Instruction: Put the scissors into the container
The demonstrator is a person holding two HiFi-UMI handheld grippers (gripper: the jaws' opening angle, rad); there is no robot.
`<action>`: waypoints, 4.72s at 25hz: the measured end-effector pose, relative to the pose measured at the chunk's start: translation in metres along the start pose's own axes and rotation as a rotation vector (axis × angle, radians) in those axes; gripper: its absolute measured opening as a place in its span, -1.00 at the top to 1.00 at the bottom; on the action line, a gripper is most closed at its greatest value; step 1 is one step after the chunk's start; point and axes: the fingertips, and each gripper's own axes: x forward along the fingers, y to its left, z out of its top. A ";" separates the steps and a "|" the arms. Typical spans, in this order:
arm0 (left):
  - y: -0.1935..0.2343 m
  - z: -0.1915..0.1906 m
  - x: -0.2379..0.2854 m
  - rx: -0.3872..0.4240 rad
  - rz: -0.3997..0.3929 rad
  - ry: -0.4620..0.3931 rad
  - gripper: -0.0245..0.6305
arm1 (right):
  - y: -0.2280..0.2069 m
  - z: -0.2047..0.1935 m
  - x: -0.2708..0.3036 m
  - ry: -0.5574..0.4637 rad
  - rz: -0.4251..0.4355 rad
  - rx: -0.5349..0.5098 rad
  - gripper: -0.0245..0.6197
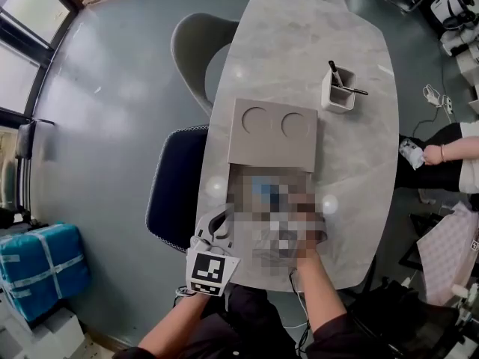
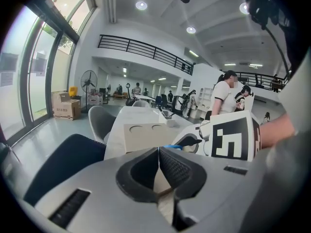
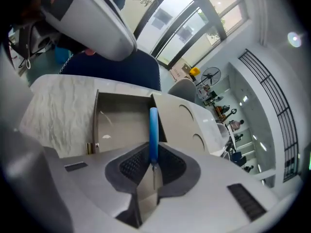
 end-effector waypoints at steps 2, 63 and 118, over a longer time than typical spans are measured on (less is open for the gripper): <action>0.004 -0.002 0.004 -0.001 0.005 0.004 0.86 | 0.001 0.001 0.008 0.022 0.004 -0.029 0.80; -0.011 0.024 -0.008 0.028 -0.014 -0.025 0.87 | -0.003 0.015 -0.041 -0.090 0.208 0.292 0.93; -0.076 0.118 -0.273 0.170 -0.077 -0.444 0.87 | -0.018 0.036 -0.413 -0.736 -0.524 1.172 0.93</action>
